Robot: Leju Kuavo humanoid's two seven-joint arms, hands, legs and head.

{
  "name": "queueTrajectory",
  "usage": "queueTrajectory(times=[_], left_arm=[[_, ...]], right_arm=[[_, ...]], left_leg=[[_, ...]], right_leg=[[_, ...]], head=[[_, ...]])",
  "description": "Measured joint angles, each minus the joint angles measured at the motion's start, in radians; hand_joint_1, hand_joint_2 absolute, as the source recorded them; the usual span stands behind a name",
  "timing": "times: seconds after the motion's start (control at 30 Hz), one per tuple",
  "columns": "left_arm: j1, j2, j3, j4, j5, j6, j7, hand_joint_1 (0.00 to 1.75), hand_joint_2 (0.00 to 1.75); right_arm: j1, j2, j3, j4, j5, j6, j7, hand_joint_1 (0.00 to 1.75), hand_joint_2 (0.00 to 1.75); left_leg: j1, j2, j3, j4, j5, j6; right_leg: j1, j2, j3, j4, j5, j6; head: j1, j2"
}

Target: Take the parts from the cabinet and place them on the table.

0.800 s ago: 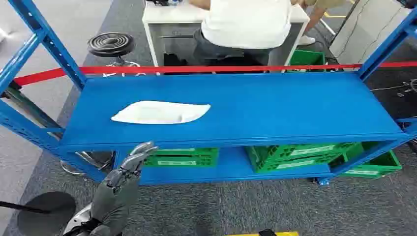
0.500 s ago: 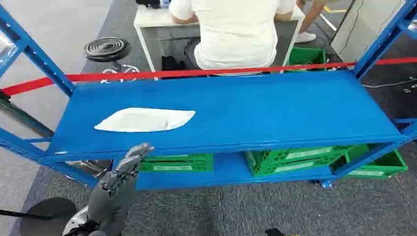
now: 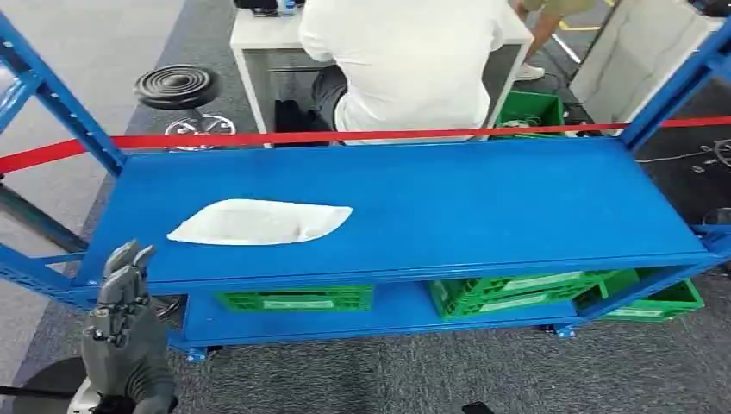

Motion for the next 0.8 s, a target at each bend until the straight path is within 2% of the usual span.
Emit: queueTrajectory(times=[0.03,0.07,0.1,0.13,0.17,0.2,0.23,0.27,0.3,0.37,0.43,0.47,0.5,0.57,0.6,0.63,0.67,0.73,0.77,0.8], left_arm=[[0.018,0.001,0.024,0.000,-0.046,0.004,0.019,0.00,1.75],[0.038,0.002,0.045,0.000,-0.087,0.003,0.039,0.00,1.75],[0.058,0.003,0.064,0.000,-0.121,0.000,0.059,0.00,1.75],[0.076,0.004,0.084,0.000,-0.152,-0.005,0.074,0.00,1.75],[0.090,0.006,0.101,0.000,-0.176,-0.008,0.083,0.00,1.75],[0.100,0.008,0.117,0.000,-0.192,-0.011,0.087,0.00,1.75],[0.108,0.009,0.128,0.000,-0.197,-0.011,0.087,0.00,1.75],[0.115,0.010,0.137,0.000,-0.199,-0.011,0.088,0.00,1.75],[0.121,0.012,0.143,0.000,-0.202,-0.012,0.089,0.00,1.75],[0.127,0.014,0.152,0.000,-0.205,-0.014,0.090,0.00,1.75],[0.130,0.014,0.161,0.000,-0.205,-0.014,0.091,0.00,1.75],[0.130,0.016,0.163,0.000,-0.206,-0.014,0.091,0.00,1.75],[0.130,0.017,0.164,0.000,-0.206,-0.014,0.091,0.00,1.75],[0.133,0.017,0.164,0.000,-0.206,-0.014,0.093,0.00,1.75],[0.136,0.017,0.165,0.000,-0.206,-0.014,0.093,0.00,1.75],[0.139,0.017,0.166,0.000,-0.206,-0.014,0.093,0.00,1.75],[0.139,0.017,0.168,0.000,-0.206,-0.014,0.094,0.00,1.75],[0.139,0.017,0.171,0.000,-0.216,-0.015,0.101,0.00,1.75],[0.139,0.017,0.173,0.000,-0.236,-0.018,0.118,0.00,1.75],[0.138,0.017,0.176,0.000,-0.266,-0.023,0.140,0.00,1.75]], right_arm=[[0.001,-0.002,0.000,0.000,-0.002,0.000,-0.003,0.00,0.00],[0.002,-0.002,0.000,0.000,-0.007,0.001,-0.006,0.00,0.00],[0.003,-0.003,0.000,0.000,-0.010,0.002,-0.009,0.00,0.00],[0.004,-0.003,0.000,0.000,-0.013,0.003,-0.012,0.00,0.00],[0.004,-0.004,0.000,0.000,-0.014,0.003,-0.014,0.00,0.00],[0.003,-0.005,0.001,0.000,-0.015,0.003,-0.015,0.00,0.00],[0.002,-0.005,0.001,0.000,-0.016,0.004,-0.016,0.00,0.00],[0.000,-0.005,0.001,0.000,-0.016,0.004,-0.017,0.00,0.00],[0.000,-0.005,0.001,0.000,-0.016,0.004,-0.018,0.00,0.00],[0.001,-0.005,0.001,0.000,-0.016,0.004,-0.018,0.00,0.00],[0.002,-0.005,0.001,0.000,-0.016,0.005,-0.018,0.00,0.00],[0.001,-0.006,0.001,0.000,-0.016,0.004,-0.018,0.00,0.00],[0.001,-0.007,0.001,0.000,-0.017,0.004,-0.018,0.00,0.00],[0.002,-0.007,0.001,0.000,-0.017,0.004,-0.018,0.00,0.00],[0.002,-0.007,0.002,0.000,-0.017,0.004,-0.018,0.00,0.00],[0.003,-0.007,0.002,0.000,-0.017,0.005,-0.018,0.00,0.00],[0.003,-0.007,0.002,0.000,-0.017,0.005,-0.018,0.00,0.00],[0.002,-0.007,0.001,0.000,-0.017,0.005,-0.018,0.00,0.00],[0.002,-0.008,0.002,0.000,-0.017,0.005,-0.018,0.00,0.00],[0.001,-0.009,0.002,0.000,-0.017,0.005,-0.018,0.00,0.00]], left_leg=[[0.000,0.000,0.000,0.000,-0.003,0.003],[0.000,0.000,0.001,0.001,-0.005,0.003],[0.000,0.000,0.003,0.001,-0.007,0.003],[0.000,0.000,0.006,0.001,-0.010,0.002],[0.001,-0.001,0.011,0.001,-0.013,0.000],[0.002,-0.003,0.018,0.001,-0.017,-0.003],[0.002,-0.003,0.025,0.001,-0.021,-0.008],[-0.005,-0.004,0.027,0.004,-0.025,-0.015],[-0.005,-0.006,0.027,0.005,-0.027,-0.019],[-0.002,-0.006,0.028,-0.002,-0.022,-0.029],[-0.001,-0.004,0.029,0.000,-0.029,-0.042],[-0.002,-0.003,0.019,0.027,-0.054,-0.047],[-0.001,-0.003,-0.009,0.088,-0.093,-0.051],[0.000,-0.002,-0.087,0.255,-0.169,-0.054],[0.000,-0.002,-0.113,0.307,-0.180,-0.055],[0.000,-0.002,-0.112,0.303,-0.162,-0.055],[0.000,-0.002,-0.090,0.256,-0.124,-0.053],[0.002,-0.001,0.000,0.086,-0.038,-0.051],[0.004,0.000,0.034,0.022,-0.028,-0.052],[0.003,-0.004,0.043,-0.001,-0.040,-0.044]], right_leg=[[-0.002,0.000,-0.047,0.089,-0.042,0.006],[-0.003,0.000,-0.091,0.166,-0.066,0.009],[-0.004,-0.001,-0.111,0.193,-0.062,0.011],[-0.004,-0.001,-0.107,0.173,-0.035,0.011],[-0.005,-0.001,-0.084,0.115,0.009,0.011],[-0.006,-0.001,-0.039,0.016,0.065,0.010],[-0.007,-0.002,0.005,-0.076,0.109,0.010],[-0.004,0.000,0.020,-0.112,0.102,0.007],[-0.004,0.004,0.026,-0.115,0.107,-0.008],[0.001,0.004,0.022,-0.113,0.107,-0.020],[-0.007,0.002,0.026,-0.122,0.116,-0.037],[-0.008,0.002,0.026,-0.122,0.115,-0.042],[-0.008,0.001,0.025,-0.122,0.115,-0.044],[-0.007,-0.001,0.024,-0.122,0.114,-0.046],[-0.007,-0.001,0.024,-0.122,0.114,-0.046],[-0.007,-0.001,0.025,-0.122,0.114,-0.046],[-0.008,-0.001,0.026,-0.122,0.114,-0.045],[-0.010,0.001,0.033,-0.122,0.111,-0.041],[-0.007,0.001,0.034,-0.121,0.108,-0.035],[-0.001,0.004,0.030,-0.115,0.104,-0.029]], head=[[-0.002,0.000],[0.000,0.000],[0.000,0.000],[0.000,0.000],[0.000,0.000],[0.000,0.000],[0.000,0.000],[0.000,0.000],[-0.002,0.000],[-0.002,0.000],[-0.001,0.000],[-0.006,0.000],[-0.009,0.000],[-0.010,0.000],[-0.010,0.000],[-0.010,0.000],[-0.011,0.000],[-0.011,0.000],[-0.013,0.000],[-0.017,0.000]])
